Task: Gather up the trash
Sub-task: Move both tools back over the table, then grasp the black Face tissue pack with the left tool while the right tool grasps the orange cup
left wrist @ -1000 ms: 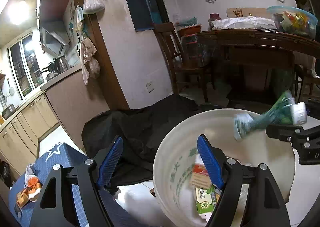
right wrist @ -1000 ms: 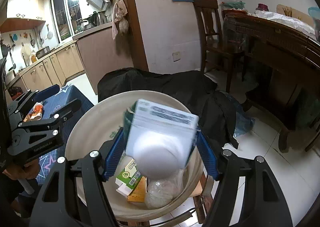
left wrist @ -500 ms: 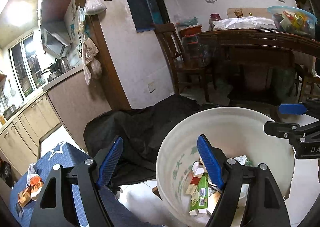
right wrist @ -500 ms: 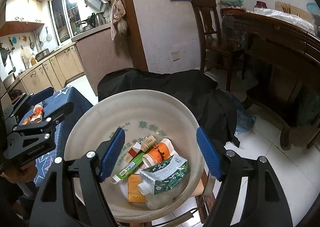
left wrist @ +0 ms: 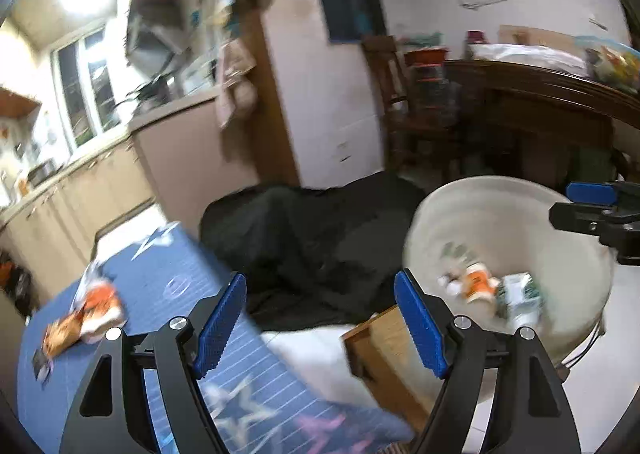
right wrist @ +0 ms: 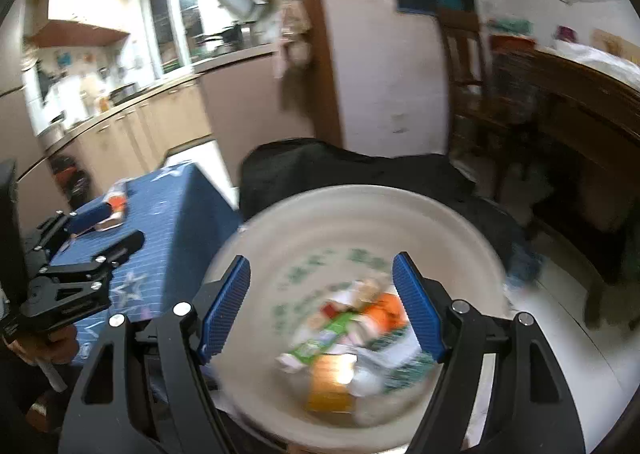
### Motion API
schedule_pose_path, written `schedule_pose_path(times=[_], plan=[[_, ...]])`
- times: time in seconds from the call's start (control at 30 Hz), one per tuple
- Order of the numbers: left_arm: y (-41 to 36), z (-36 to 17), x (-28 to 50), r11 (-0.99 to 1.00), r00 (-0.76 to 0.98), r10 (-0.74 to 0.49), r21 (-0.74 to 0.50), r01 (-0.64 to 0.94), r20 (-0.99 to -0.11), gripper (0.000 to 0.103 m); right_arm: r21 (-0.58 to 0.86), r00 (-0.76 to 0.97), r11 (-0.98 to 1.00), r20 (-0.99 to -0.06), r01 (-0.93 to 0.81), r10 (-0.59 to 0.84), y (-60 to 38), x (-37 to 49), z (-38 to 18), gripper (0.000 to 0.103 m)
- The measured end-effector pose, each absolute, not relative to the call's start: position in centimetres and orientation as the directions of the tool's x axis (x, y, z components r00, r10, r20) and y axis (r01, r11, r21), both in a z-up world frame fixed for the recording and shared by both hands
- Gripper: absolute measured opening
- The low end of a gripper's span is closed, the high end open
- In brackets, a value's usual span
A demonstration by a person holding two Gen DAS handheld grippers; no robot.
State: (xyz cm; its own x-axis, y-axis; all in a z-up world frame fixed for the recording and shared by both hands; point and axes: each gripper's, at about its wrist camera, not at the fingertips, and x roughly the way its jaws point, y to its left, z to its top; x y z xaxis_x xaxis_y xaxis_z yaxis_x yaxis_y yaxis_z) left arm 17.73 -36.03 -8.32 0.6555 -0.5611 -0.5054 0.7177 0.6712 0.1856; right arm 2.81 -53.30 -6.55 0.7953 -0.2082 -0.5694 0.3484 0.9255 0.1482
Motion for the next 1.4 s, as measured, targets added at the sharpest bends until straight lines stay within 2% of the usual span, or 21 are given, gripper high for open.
schedule_pose_path(times=[0.3,0.53,0.67,0.83,0.93,1.0,1.07,1.3,1.4], plan=[[-22.5,-9.7,23.3,0.849,0.740,-0.368,0.121,0.514,-0.563,0.077,0.130,0.793,0.982,-0.608,0.139,-0.032,-45.3,10.7,-8.0,0.070],[-10.0,-9.9,28.0,0.965,0.792,-0.156,0.081,0.251,-0.590,0.078,0.173,0.753,0.985,-0.649,0.011,0.106,-39.1,18.7,-9.2,0.070],[-3.1,-9.4,31.6,0.995,0.802,-0.064,0.027,0.099,-0.594,0.082,0.186,0.730,0.981,-0.663,-0.052,0.164,-35.3,22.8,-9.4,0.070],[2.2,-9.9,36.3,0.999,0.776,-0.049,-0.048,0.024,-0.629,0.082,0.178,0.700,0.979,-0.688,-0.096,0.193,-31.2,27.9,-9.3,0.073],[3.3,-10.5,38.2,0.996,0.759,-0.073,-0.084,0.024,-0.647,0.082,0.154,0.697,0.983,-0.695,-0.096,0.177,-29.5,30.8,-9.2,0.080],[3.6,-11.0,39.7,0.995,0.747,-0.086,-0.095,0.032,-0.659,0.082,0.145,0.696,0.985,-0.698,-0.091,0.167,-28.4,32.8,-9.2,0.091],[3.5,-11.4,41.1,0.996,0.743,-0.078,-0.089,0.026,-0.665,0.082,0.136,0.693,0.987,-0.704,-0.086,0.157,-27.7,34.5,-9.3,0.096],[3.2,-13.3,45.2,0.999,0.715,-0.020,-0.042,-0.013,-0.699,0.082,0.143,0.653,0.987,-0.741,-0.074,0.156,-25.5,39.5,-10.7,0.097],[3.8,-14.2,46.8,0.996,0.680,-0.036,-0.079,-0.032,-0.733,0.082,0.135,0.639,0.987,-0.753,-0.081,0.156,-24.2,40.8,-11.3,0.097]])
